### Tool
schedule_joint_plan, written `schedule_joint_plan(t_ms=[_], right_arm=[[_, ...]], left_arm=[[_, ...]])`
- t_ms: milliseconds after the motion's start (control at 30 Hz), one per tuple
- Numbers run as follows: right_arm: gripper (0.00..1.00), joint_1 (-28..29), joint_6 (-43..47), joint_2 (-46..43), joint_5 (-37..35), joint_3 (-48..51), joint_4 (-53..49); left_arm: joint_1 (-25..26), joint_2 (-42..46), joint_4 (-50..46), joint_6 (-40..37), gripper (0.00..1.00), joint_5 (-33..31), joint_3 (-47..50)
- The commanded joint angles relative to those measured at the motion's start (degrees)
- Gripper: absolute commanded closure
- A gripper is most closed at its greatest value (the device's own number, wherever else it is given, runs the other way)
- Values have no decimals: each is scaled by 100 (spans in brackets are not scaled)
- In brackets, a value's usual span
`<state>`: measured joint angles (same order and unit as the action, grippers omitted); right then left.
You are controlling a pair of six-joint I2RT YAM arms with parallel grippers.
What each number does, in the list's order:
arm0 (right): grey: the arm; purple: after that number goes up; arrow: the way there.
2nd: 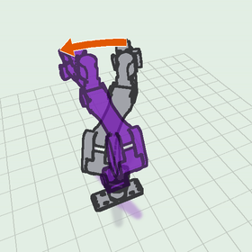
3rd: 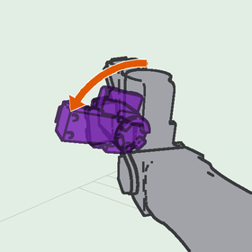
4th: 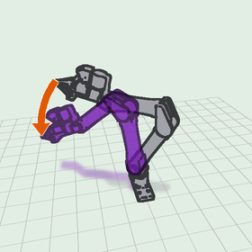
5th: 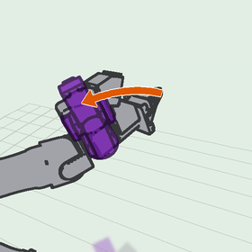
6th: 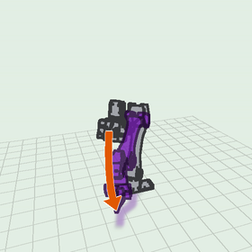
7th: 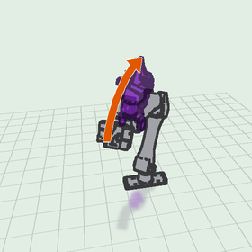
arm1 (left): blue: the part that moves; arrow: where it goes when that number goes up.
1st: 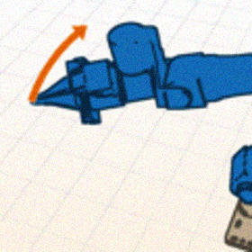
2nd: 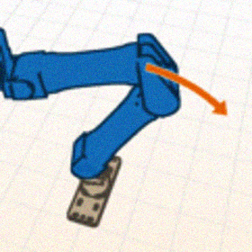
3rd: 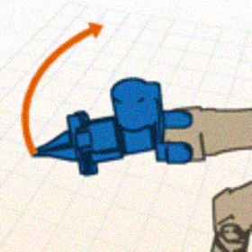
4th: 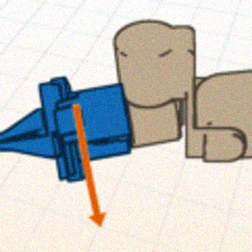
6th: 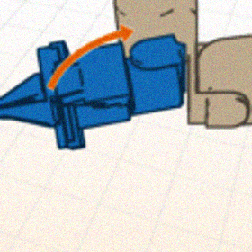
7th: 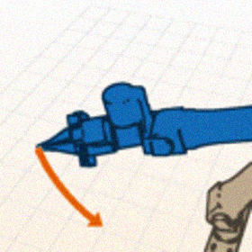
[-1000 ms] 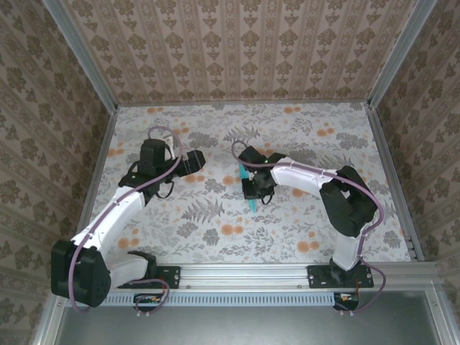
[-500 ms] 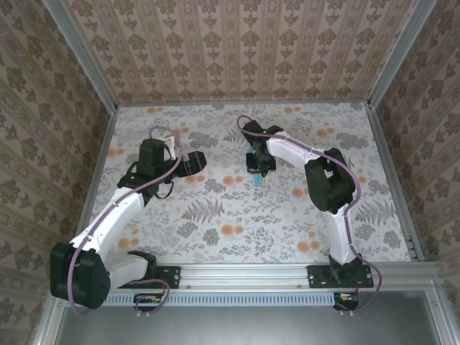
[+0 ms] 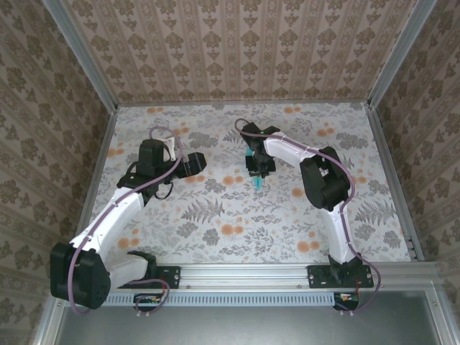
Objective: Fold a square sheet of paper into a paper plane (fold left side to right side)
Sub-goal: Place the paper plane at the center of the table.
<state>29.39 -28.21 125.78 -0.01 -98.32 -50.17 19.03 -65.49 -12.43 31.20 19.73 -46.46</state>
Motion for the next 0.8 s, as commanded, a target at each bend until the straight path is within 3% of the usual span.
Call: schedule_joint_plan(t_ms=[0, 300, 767], right_arm=[[77, 6, 78, 167, 10, -165, -246], [75, 7, 96, 104, 1, -180, -299], [68, 155, 24, -995, -297, 18, -599]], left_arm=[[-31, 50, -120, -155, 0, 110, -46], [-31, -53, -129, -142, 0, 167, -99], [-126, -251, -231, -182, 0, 260, -378]])
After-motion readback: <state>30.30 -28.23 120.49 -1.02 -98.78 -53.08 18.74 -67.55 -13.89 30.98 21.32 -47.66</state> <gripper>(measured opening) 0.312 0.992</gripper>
